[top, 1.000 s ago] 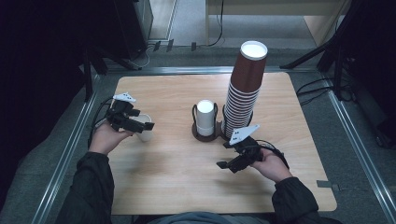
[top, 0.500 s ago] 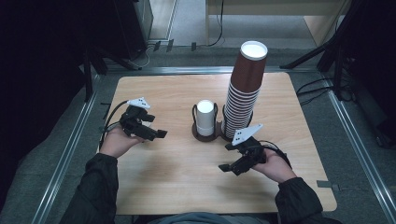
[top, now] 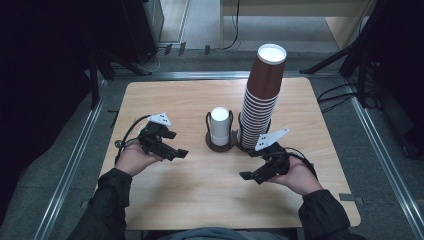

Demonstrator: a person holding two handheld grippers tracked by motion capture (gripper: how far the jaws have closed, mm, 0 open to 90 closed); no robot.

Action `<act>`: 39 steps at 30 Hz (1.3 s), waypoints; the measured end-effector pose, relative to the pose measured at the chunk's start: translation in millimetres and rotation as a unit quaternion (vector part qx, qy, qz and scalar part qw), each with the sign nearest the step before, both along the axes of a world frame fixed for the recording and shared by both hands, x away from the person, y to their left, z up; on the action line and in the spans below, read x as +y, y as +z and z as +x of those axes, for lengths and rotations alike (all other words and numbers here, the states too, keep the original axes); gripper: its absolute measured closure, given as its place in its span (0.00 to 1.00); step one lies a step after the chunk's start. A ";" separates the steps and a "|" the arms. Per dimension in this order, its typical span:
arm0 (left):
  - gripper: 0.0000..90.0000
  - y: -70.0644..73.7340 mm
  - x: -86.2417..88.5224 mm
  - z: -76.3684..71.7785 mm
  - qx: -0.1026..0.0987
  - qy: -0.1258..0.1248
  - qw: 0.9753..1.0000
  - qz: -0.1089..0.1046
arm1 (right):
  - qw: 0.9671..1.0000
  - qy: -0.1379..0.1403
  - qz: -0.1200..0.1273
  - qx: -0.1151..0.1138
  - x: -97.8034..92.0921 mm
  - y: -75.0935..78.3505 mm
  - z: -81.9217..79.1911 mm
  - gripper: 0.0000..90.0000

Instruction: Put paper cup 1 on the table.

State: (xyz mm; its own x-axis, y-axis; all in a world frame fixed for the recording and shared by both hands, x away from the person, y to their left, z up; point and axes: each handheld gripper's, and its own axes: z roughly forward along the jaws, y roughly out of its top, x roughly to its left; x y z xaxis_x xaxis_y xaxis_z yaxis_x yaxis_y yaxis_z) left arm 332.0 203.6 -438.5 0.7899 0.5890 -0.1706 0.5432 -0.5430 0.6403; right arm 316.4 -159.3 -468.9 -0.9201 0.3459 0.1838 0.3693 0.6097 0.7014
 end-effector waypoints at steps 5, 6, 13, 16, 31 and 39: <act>0.10 -1.3 -4.8 -2.8 0.000 -0.008 1.000 -0.002 | 1.000 -0.011 0.009 -0.003 -7.6 10.4 1.6 0.16; 0.10 -1.8 -5.7 -3.3 0.001 -0.009 1.000 -0.003 | 1.000 -0.013 0.013 -0.002 -9.3 13.0 2.0 0.16; 0.10 -0.8 -9.4 -6.5 0.004 -0.014 1.000 -0.013 | 1.000 -0.017 0.025 -0.009 -20.7 38.9 4.2 0.17; 0.12 -0.6 -10.1 -7.6 0.005 -0.016 1.000 -0.018 | 1.000 -0.017 0.020 -0.017 -24.2 52.1 5.1 0.17; 0.10 -1.3 -9.3 -13.3 0.022 -0.025 0.998 -0.053 | 0.999 -0.024 0.021 -0.043 -54.0 118.0 19.9 0.18; 0.16 -2.3 -13.9 -14.3 0.022 -0.026 0.999 -0.042 | 0.998 -0.029 0.021 -0.044 -69.2 147.1 33.2 0.18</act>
